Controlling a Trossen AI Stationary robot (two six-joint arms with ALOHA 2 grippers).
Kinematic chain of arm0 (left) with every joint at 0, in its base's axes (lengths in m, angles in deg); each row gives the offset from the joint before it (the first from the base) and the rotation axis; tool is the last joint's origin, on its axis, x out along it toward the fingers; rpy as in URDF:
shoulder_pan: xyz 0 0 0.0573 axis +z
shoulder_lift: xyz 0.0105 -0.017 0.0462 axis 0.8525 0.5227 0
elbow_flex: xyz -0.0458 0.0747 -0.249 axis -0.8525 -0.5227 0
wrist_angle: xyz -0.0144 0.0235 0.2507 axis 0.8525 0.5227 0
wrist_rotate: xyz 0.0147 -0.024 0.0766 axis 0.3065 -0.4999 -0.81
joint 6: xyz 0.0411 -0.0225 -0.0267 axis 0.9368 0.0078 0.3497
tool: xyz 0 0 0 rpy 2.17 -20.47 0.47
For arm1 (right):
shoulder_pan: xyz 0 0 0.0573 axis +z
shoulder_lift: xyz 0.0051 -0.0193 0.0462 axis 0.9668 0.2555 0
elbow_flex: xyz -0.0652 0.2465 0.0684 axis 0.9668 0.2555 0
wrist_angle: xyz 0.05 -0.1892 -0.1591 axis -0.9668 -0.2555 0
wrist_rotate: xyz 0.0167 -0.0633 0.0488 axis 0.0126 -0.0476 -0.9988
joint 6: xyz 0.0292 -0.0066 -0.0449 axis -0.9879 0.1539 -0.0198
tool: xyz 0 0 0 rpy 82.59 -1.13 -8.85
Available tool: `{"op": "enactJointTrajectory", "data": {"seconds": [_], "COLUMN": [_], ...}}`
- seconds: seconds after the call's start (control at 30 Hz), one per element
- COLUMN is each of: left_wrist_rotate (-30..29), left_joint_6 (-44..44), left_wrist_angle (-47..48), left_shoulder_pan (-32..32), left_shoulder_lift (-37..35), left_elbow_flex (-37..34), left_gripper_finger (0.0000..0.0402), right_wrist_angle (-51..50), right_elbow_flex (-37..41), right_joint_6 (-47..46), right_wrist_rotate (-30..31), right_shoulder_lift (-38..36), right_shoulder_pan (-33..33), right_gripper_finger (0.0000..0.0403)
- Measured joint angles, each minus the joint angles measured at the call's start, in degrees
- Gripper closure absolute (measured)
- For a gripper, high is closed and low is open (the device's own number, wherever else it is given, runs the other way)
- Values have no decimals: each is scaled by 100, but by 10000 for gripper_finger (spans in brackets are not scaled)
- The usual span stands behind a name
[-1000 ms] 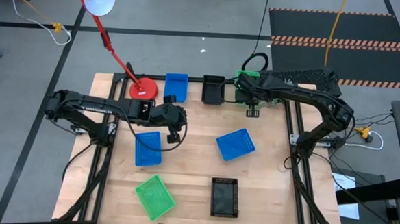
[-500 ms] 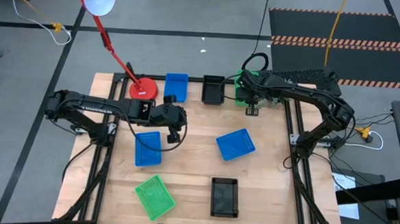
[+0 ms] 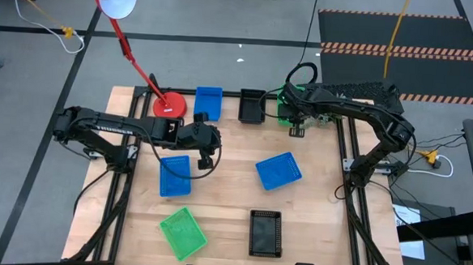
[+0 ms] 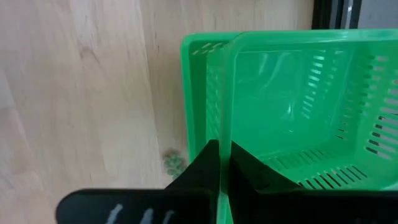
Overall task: Stack baskets by color
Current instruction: Stack the bottom right green basket on top of the top green basket
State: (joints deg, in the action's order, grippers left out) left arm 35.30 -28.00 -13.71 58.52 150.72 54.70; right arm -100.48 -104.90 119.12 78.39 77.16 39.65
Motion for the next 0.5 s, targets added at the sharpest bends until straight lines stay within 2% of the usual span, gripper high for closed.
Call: {"op": "enactJointTrajectory", "data": {"seconds": [0.27,0.5], "left_wrist_rotate": [0,0], "left_joint_6": [52,50], "left_wrist_angle": [-13,-15], "left_shoulder_pan": [0,0], "left_shoulder_lift": [0,0], "left_elbow_flex": [0,0], "left_gripper_finger": [261,261], "right_wrist_angle": [22,22], "right_elbow_flex": [0,0], "right_joint_6": [-18,-44], "right_wrist_rotate": [184,305], "right_shoulder_lift": [14,14], "right_shoulder_pan": [0,0], "right_gripper_finger": [382,330]}}
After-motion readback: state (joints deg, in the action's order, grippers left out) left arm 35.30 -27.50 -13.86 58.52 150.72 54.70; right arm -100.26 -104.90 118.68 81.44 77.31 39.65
